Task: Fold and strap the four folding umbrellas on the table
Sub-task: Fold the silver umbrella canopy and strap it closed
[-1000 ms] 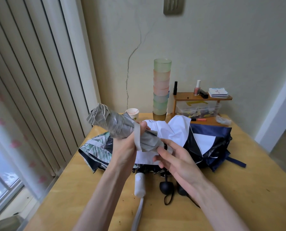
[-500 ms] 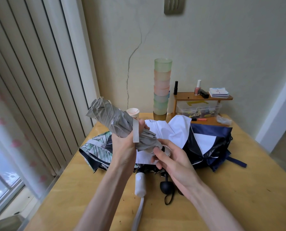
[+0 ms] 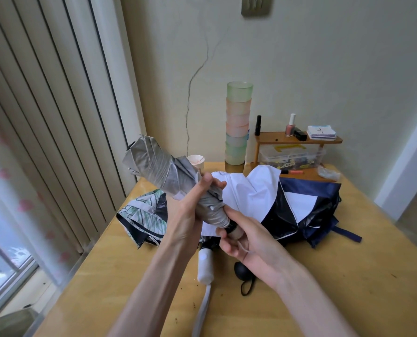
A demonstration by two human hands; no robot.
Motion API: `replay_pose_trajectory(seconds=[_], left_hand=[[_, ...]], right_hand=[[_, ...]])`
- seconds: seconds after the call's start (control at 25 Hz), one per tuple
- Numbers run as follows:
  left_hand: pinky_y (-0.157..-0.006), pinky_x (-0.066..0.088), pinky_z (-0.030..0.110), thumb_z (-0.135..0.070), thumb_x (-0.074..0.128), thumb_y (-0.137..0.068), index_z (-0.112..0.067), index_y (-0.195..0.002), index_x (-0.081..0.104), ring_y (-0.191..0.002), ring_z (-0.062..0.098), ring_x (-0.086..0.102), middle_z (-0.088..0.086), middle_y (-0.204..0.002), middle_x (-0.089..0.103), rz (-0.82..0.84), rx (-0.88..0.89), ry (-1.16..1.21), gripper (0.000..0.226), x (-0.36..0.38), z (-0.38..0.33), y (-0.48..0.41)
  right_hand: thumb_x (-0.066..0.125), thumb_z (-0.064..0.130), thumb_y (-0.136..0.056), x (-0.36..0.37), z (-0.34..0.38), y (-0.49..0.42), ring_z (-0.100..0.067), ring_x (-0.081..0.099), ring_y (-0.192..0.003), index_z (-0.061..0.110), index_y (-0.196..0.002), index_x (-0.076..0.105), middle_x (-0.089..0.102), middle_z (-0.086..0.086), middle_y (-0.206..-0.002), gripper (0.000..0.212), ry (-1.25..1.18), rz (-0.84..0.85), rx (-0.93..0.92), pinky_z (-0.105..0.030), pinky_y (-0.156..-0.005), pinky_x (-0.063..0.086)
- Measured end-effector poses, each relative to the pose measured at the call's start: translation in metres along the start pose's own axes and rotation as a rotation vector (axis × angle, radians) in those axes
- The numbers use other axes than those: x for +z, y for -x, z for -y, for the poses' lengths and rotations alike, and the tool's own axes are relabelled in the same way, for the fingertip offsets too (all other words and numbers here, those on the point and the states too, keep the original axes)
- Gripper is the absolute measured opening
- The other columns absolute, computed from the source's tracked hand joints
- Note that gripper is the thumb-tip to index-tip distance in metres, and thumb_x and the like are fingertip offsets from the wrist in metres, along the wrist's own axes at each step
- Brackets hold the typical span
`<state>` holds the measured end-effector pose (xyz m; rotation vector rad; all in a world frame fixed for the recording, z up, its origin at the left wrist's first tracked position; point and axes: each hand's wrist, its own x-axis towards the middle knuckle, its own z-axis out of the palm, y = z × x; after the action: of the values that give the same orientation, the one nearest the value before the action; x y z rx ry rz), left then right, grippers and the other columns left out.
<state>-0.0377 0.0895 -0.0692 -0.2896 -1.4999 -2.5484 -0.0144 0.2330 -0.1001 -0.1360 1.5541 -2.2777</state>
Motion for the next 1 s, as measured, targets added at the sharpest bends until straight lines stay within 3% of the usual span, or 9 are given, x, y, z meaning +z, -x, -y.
replay_pose_trajectory(seconds=[0.08,0.2,0.4,0.52,0.64,0.72,0.8,0.92,1.0], left_hand=[[-0.087,0.059,0.037,-0.023,0.074,-0.09,-0.019,-0.074,0.068,-0.072,0.018,0.065,-0.001,-0.07,0.06,-0.047,0.029,0.024,0.018,0.004,-0.003,0.0],[-0.064,0.055,0.033,-0.012,0.076,-0.095,-0.013,-0.085,0.056,-0.056,0.017,0.052,-0.001,-0.063,0.049,-0.181,0.059,0.007,0.022,0.005,-0.001,-0.005],[-0.064,0.051,0.035,-0.015,0.083,-0.089,-0.02,-0.076,0.067,-0.059,0.02,0.056,0.003,-0.063,0.058,-0.127,0.011,-0.148,0.021,0.003,-0.003,-0.004],[-0.065,0.055,0.034,-0.042,0.087,-0.072,-0.014,-0.083,0.067,-0.068,0.021,0.063,0.007,-0.073,0.065,-0.001,-0.039,-0.222,0.035,-0.005,-0.003,-0.006],[-0.071,0.056,0.04,-0.057,0.078,-0.059,-0.002,-0.101,0.064,-0.083,0.034,0.062,0.023,-0.089,0.063,0.1,-0.086,-0.211,0.07,-0.009,0.0,-0.007],[-0.063,0.057,0.036,-0.087,0.084,-0.04,-0.01,-0.08,0.071,-0.07,0.029,0.065,0.017,-0.072,0.065,0.163,-0.08,-0.326,0.088,-0.008,-0.002,-0.006],[-0.054,0.056,0.029,-0.106,0.065,-0.019,-0.021,-0.054,0.07,-0.054,0.018,0.063,0.01,-0.056,0.06,0.195,-0.093,-0.389,0.092,-0.007,-0.005,-0.004],[-0.057,0.057,0.032,-0.087,0.083,-0.04,-0.005,-0.085,0.079,-0.064,0.026,0.062,0.022,-0.076,0.062,0.242,-0.113,-0.36,0.093,-0.009,-0.005,-0.004],[-0.054,0.055,0.031,-0.043,0.077,-0.066,0.006,-0.094,0.074,-0.061,0.026,0.059,0.019,-0.072,0.06,0.27,-0.127,-0.357,0.056,-0.011,-0.005,-0.005]], right_hand=[[0.065,0.042,-0.101,-0.001,0.003,0.0,-0.021,0.059,-0.066,0.012,-0.1,0.076,0.063,-0.011,-0.085,0.032,0.051,0.013,-0.015,-0.028,-0.061,0.045],[0.063,0.045,-0.104,-0.008,0.011,-0.004,-0.015,0.074,-0.099,0.022,-0.117,0.074,0.077,0.003,-0.107,0.028,0.519,-0.103,-0.203,-0.036,-0.093,0.057],[0.073,0.031,-0.1,-0.009,0.022,-0.004,-0.011,0.071,-0.11,0.028,-0.129,0.066,0.072,0.008,-0.117,0.03,0.673,-0.129,-0.509,-0.027,-0.097,0.056],[0.073,0.019,-0.1,-0.004,0.024,-0.006,-0.015,0.069,-0.114,0.024,-0.129,0.067,0.071,0.005,-0.119,0.03,0.639,-0.099,-0.63,-0.028,-0.096,0.055],[0.078,0.037,-0.094,0.003,0.027,-0.006,-0.019,0.07,-0.108,0.03,-0.125,0.069,0.07,0.006,-0.114,0.033,0.582,-0.158,-0.668,-0.029,-0.088,0.054],[0.078,0.054,-0.085,0.009,0.026,-0.004,-0.02,0.07,-0.101,0.035,-0.118,0.07,0.069,0.008,-0.107,0.038,0.607,-0.239,-0.693,-0.027,-0.08,0.052],[0.081,0.054,-0.084,0.014,0.026,-0.005,-0.019,0.07,-0.094,0.035,-0.11,0.071,0.07,0.009,-0.101,0.034,0.615,-0.31,-0.722,-0.027,-0.073,0.051],[0.083,0.026,-0.091,0.015,0.024,-0.006,-0.017,0.07,-0.09,0.026,-0.101,0.075,0.073,0.008,-0.091,0.012,0.66,-0.386,-0.811,-0.021,-0.068,0.05],[0.078,0.01,-0.092,0.014,0.023,-0.006,-0.015,0.071,-0.085,0.025,-0.095,0.077,0.075,0.007,-0.086,0.015,0.691,-0.444,-0.825,-0.02,-0.068,0.051]])
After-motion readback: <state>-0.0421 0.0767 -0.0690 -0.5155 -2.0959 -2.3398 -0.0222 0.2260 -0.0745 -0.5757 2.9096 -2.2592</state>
